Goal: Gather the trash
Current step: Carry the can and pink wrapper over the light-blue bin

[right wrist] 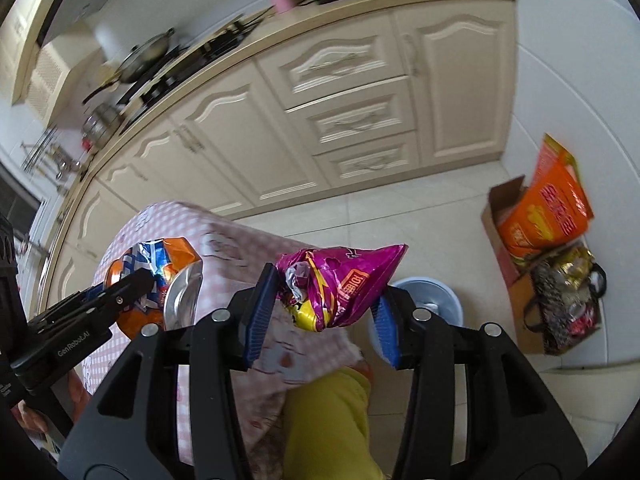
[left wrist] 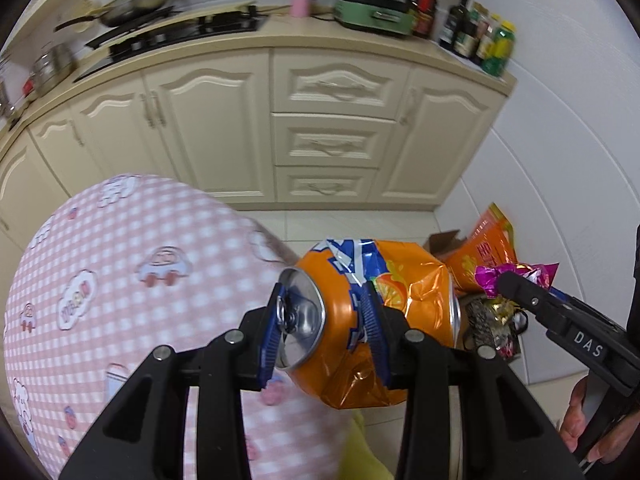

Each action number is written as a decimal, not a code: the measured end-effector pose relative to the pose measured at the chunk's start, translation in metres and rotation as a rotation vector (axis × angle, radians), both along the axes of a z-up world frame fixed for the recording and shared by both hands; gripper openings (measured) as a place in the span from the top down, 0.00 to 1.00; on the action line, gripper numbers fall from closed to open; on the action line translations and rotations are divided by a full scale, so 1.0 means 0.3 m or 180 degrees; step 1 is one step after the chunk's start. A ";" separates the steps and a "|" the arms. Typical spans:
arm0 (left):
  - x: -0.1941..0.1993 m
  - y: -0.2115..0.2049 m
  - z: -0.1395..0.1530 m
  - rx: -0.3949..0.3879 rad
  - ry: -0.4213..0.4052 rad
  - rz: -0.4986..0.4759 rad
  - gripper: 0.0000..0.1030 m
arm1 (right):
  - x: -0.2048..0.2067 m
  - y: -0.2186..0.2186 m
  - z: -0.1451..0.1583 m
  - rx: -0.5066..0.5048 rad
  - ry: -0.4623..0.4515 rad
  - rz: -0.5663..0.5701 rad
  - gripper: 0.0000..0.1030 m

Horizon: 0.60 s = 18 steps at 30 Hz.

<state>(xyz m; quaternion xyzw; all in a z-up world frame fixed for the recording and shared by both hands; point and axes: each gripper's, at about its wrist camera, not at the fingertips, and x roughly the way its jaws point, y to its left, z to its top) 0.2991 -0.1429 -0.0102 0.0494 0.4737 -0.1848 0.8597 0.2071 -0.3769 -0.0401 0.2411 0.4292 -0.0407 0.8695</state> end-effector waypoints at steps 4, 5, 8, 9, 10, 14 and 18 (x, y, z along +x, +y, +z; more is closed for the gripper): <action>-0.025 -0.116 -0.034 0.0050 0.0067 -0.0174 0.63 | -0.056 -0.097 -0.040 0.0052 0.0065 -0.0151 0.56; -0.031 -0.147 -0.047 0.0068 0.0090 -0.0227 0.63 | -0.068 -0.117 -0.049 0.0061 0.0077 -0.0182 0.56; -0.040 -0.217 -0.090 0.0098 0.0162 -0.0330 0.63 | -0.107 -0.182 -0.093 0.0060 0.0177 -0.0302 0.56; -0.041 -0.238 -0.105 0.0109 0.0195 -0.0353 0.63 | -0.116 -0.197 -0.104 0.0064 0.0205 -0.0326 0.56; -0.042 -0.260 -0.124 0.0124 0.0238 -0.0381 0.63 | -0.121 -0.212 -0.116 0.0068 0.0234 -0.0349 0.56; -0.038 -0.342 -0.204 0.0222 0.0400 -0.0479 0.63 | -0.145 -0.262 -0.174 0.0104 0.0341 -0.0453 0.56; -0.021 -0.401 -0.277 0.0238 0.0539 -0.0543 0.62 | -0.159 -0.301 -0.239 0.0153 0.0459 -0.0533 0.56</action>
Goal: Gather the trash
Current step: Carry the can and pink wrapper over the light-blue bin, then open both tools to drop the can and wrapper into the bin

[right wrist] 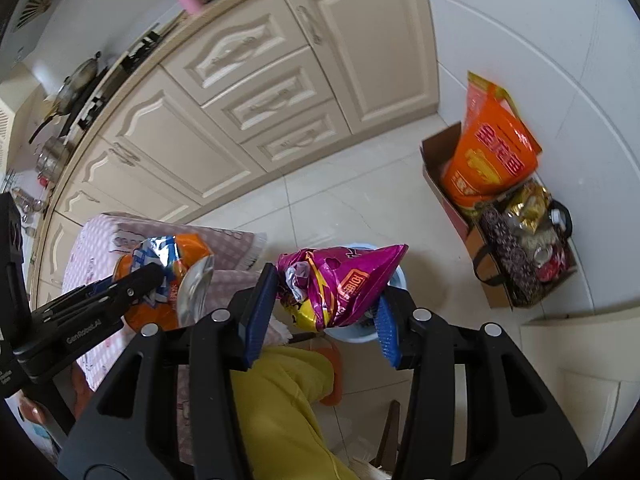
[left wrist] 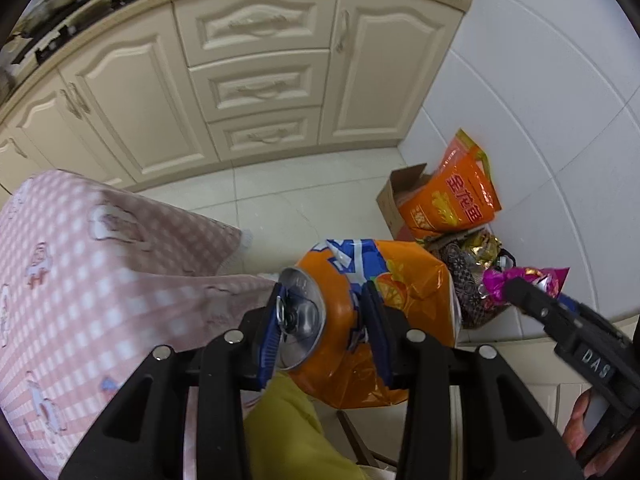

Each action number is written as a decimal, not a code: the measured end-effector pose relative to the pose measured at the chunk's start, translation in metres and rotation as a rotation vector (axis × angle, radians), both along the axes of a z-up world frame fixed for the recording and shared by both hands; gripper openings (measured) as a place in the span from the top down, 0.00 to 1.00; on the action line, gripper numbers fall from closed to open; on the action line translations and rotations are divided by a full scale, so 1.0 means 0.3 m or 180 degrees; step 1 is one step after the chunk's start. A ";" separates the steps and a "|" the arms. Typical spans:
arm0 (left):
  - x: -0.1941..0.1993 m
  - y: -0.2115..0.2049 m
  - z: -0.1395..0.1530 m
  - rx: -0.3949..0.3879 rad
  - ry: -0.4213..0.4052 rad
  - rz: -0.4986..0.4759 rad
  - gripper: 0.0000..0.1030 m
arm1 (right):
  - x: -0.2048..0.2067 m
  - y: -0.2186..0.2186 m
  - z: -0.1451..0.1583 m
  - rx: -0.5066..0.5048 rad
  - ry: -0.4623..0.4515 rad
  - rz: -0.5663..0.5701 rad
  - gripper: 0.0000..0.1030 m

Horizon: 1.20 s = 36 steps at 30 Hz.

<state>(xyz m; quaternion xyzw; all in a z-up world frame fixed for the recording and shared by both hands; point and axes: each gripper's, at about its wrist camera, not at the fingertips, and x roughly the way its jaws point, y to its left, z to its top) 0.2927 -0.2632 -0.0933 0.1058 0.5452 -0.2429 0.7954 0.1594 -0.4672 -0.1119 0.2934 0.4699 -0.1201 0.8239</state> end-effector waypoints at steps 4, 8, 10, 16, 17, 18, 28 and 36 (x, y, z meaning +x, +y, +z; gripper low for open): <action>0.024 -0.028 -0.073 0.0092 0.0264 0.0001 0.38 | -0.001 -0.004 -0.052 0.0069 0.0138 -0.0023 0.56; 0.025 -0.008 -0.103 0.0196 0.0255 -0.0017 0.38 | 0.016 0.031 -0.071 0.0074 0.0184 0.0025 0.56; 0.025 0.022 -0.103 0.0230 0.0241 -0.0015 0.38 | 0.039 0.058 -0.078 0.0093 0.0198 0.0093 0.55; 0.024 0.122 -0.072 0.0263 0.0139 0.0084 0.38 | 0.118 0.139 -0.066 0.0146 0.0138 0.0222 0.40; 0.023 0.139 -0.068 0.0264 0.0128 0.0090 0.38 | 0.127 0.146 -0.062 0.0127 0.0129 0.0201 0.30; 0.022 0.150 -0.062 0.0267 0.0119 0.0101 0.38 | 0.134 0.155 -0.059 0.0096 0.0115 0.0177 0.30; 0.007 0.223 -0.045 0.0255 0.0074 0.0183 0.38 | 0.124 0.199 -0.085 0.0163 0.0177 0.0265 0.30; -0.088 0.254 -0.014 0.0216 -0.0090 0.0189 0.38 | 0.016 0.226 -0.032 -0.0037 -0.0110 0.0273 0.28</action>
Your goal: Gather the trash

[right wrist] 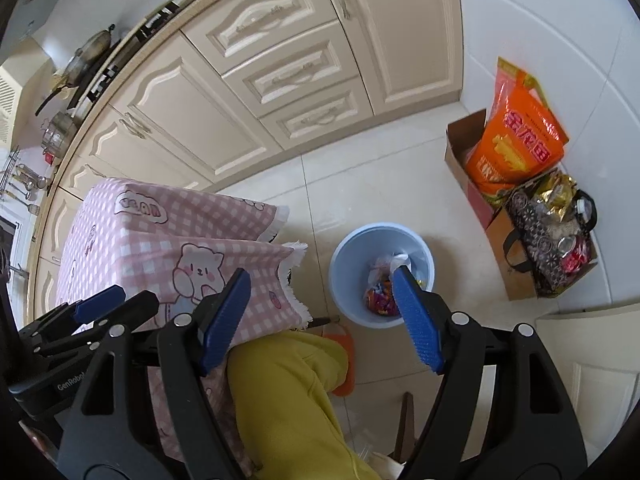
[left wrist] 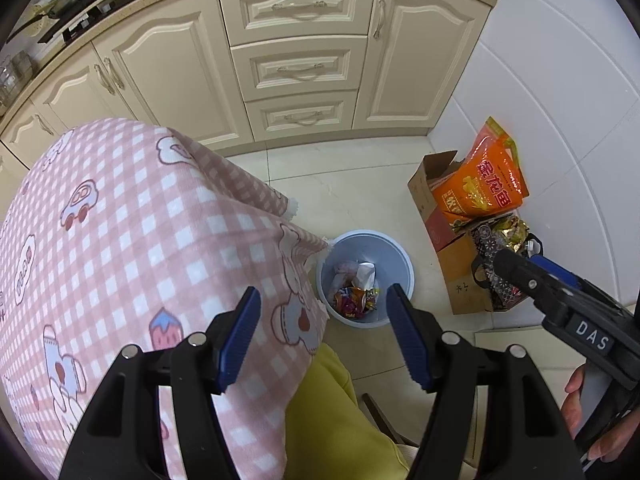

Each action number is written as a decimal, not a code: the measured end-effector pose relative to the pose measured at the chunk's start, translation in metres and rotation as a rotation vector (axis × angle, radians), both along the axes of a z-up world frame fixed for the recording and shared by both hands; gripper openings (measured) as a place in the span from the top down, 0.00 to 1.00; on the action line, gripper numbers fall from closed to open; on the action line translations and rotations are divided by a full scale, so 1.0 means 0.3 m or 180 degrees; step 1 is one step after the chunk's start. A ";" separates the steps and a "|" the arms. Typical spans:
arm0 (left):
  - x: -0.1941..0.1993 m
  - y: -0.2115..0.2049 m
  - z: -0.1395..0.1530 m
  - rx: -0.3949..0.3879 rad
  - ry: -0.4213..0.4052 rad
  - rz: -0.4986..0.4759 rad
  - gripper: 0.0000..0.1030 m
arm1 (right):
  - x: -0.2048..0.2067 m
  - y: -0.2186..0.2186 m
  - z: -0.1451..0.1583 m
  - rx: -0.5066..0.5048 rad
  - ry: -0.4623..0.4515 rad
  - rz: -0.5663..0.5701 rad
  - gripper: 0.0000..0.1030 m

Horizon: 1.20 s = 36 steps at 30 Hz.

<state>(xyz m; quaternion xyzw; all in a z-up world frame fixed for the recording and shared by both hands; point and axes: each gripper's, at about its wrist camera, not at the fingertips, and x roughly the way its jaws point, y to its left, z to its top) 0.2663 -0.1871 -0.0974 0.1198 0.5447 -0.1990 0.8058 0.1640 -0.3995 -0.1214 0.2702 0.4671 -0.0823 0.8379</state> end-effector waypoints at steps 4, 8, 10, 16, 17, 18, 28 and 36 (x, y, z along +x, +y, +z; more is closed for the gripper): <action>-0.066 0.027 0.023 -0.0051 -0.0128 -0.0009 0.36 | -0.072 0.037 0.039 -0.0220 -0.0237 0.0038 0.25; -0.151 0.061 0.042 -0.0124 -0.0270 0.0016 0.35 | -0.143 0.088 0.066 -0.0379 -0.0481 0.0141 0.24; -0.203 0.086 0.049 -0.0166 -0.0355 -0.0009 0.34 | -0.184 0.110 0.076 -0.0404 -0.0621 0.0132 0.24; -0.336 0.182 0.081 -0.0242 -0.0700 0.0040 0.34 | -0.292 0.196 0.104 -0.0420 -0.1005 0.0262 0.24; -0.355 0.197 0.088 -0.0263 -0.0757 0.0060 0.34 | -0.310 0.210 0.111 -0.0435 -0.1090 0.0278 0.24; -0.386 0.224 0.098 -0.0316 -0.0845 0.0096 0.33 | -0.326 0.221 0.117 -0.0432 -0.1161 0.0292 0.24; -0.593 0.382 0.202 -0.0525 -0.1543 0.0340 0.29 | -0.486 0.403 0.225 -0.0927 -0.1876 0.0423 0.24; -0.748 0.478 0.319 -0.0723 -0.2144 0.0547 0.18 | -0.577 0.482 0.309 -0.1042 -0.2244 0.0504 0.24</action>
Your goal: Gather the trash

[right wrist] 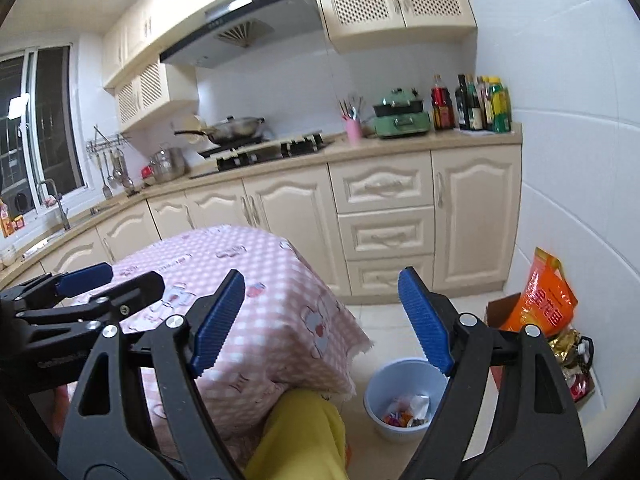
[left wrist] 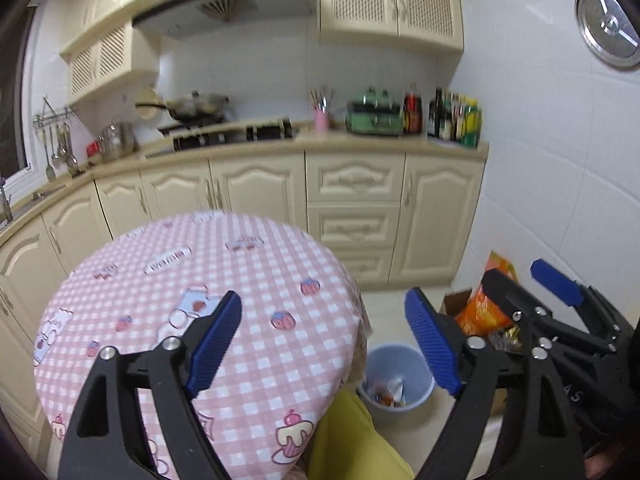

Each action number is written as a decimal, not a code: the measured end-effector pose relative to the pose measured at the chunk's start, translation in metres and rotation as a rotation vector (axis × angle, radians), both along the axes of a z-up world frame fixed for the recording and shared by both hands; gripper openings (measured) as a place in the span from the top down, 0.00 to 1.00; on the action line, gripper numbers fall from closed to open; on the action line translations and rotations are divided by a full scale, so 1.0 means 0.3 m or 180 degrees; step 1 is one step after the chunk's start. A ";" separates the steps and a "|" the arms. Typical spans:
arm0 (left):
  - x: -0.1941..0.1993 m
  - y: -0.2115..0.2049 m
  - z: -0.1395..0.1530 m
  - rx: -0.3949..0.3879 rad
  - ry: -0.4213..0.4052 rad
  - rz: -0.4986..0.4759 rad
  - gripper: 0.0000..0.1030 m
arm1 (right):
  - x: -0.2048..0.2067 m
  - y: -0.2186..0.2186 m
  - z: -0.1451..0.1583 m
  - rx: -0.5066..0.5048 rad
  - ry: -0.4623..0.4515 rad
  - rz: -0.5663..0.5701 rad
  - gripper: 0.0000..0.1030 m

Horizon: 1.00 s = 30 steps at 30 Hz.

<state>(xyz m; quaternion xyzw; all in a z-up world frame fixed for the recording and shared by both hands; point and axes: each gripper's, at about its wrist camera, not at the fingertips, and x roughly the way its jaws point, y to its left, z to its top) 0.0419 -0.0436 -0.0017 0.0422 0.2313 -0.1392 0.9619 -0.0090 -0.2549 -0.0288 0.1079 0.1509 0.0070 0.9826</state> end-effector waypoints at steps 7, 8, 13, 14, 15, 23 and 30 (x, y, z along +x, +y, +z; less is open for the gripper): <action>-0.098 0.043 0.055 -0.0119 -0.0262 0.0072 0.13 | -0.084 0.014 0.051 0.0041 -0.0189 0.0095 0.24; -0.110 0.045 0.056 -0.0124 -0.0285 0.0079 0.12 | -0.092 0.013 0.055 0.0064 -0.0212 0.0120 0.24; -0.145 0.056 0.055 -0.0149 -0.0331 0.0147 0.10 | -0.107 0.019 0.054 0.0072 -0.0229 0.0164 0.24; -0.149 0.058 0.053 -0.0156 -0.0325 0.0148 0.10 | -0.109 0.019 0.051 0.0081 -0.0223 0.0182 0.24; -0.149 0.060 0.050 -0.0165 -0.0307 0.0144 0.10 | -0.111 0.019 0.049 0.0081 -0.0221 0.0188 0.24; -0.155 0.073 0.016 -0.0246 -0.0195 0.0087 0.10 | -0.123 0.027 0.039 0.0063 -0.0184 0.0173 0.24; -0.150 0.074 0.009 -0.0225 -0.0194 0.0125 0.09 | -0.131 0.029 0.034 0.0036 -0.0162 0.0181 0.24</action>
